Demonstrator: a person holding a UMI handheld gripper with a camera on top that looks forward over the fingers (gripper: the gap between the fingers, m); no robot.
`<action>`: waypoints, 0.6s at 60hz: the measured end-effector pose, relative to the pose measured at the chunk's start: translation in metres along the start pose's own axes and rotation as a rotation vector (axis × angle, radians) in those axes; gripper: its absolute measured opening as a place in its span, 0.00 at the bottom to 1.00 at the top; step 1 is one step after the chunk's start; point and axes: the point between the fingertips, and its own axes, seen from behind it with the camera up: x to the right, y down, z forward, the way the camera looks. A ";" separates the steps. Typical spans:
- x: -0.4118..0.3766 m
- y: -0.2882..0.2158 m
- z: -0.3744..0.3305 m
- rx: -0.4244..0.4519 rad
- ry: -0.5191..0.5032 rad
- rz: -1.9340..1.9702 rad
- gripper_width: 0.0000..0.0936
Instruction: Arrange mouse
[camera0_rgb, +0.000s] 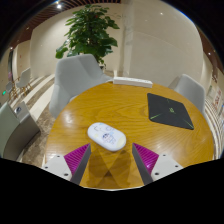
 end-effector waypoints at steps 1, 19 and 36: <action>0.002 -0.002 0.006 -0.002 0.005 0.000 0.93; 0.010 -0.039 0.051 0.006 0.019 0.027 0.93; 0.000 -0.045 0.061 -0.012 -0.002 0.041 0.64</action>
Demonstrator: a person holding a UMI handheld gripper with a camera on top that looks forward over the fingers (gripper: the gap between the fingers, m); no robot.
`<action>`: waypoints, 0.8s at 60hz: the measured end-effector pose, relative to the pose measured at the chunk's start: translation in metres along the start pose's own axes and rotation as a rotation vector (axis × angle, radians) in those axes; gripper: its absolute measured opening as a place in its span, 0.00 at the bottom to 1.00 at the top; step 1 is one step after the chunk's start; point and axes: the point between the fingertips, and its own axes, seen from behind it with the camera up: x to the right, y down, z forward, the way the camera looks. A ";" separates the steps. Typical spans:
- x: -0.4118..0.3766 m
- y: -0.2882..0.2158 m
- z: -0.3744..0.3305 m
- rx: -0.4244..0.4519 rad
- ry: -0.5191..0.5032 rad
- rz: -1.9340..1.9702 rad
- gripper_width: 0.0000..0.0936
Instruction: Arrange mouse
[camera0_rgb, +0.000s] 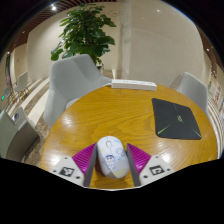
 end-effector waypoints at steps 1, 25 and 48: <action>0.000 0.000 0.000 0.000 0.002 -0.005 0.60; 0.028 -0.036 -0.022 0.010 0.042 0.022 0.41; 0.250 -0.149 0.033 0.132 0.224 0.105 0.41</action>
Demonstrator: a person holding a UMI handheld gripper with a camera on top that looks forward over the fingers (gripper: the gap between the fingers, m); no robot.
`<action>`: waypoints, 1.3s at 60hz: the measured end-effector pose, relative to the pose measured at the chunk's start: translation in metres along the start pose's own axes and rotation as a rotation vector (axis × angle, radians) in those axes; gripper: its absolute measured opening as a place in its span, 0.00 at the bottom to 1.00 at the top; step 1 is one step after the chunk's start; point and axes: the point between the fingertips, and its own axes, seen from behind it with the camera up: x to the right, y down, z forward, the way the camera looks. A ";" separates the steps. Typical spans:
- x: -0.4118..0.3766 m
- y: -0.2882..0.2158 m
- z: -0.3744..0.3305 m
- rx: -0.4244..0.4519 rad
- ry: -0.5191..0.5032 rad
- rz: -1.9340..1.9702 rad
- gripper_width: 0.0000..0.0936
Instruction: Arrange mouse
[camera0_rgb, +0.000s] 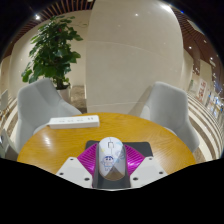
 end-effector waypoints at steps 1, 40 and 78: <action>0.005 0.004 0.007 -0.008 0.000 0.001 0.41; 0.031 0.063 -0.015 -0.118 -0.095 0.008 0.93; 0.041 0.160 -0.339 -0.155 -0.211 -0.059 0.92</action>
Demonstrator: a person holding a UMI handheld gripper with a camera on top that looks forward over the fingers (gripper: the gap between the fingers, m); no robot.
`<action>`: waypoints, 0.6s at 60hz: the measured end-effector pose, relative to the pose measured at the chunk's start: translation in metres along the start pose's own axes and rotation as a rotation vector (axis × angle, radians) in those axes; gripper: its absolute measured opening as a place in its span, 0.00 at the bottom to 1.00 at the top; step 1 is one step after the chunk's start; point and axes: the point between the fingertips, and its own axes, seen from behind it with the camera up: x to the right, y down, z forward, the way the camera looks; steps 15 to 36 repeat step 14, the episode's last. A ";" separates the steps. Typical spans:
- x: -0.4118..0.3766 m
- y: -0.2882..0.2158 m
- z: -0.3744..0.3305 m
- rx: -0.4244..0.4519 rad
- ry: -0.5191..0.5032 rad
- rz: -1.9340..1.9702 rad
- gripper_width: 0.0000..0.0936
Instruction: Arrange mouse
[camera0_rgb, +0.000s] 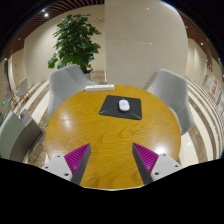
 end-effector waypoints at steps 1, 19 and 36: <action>0.001 0.001 -0.002 0.002 0.000 0.000 0.92; 0.009 0.022 -0.025 0.003 -0.010 -0.039 0.93; 0.009 0.022 -0.025 0.003 -0.010 -0.039 0.93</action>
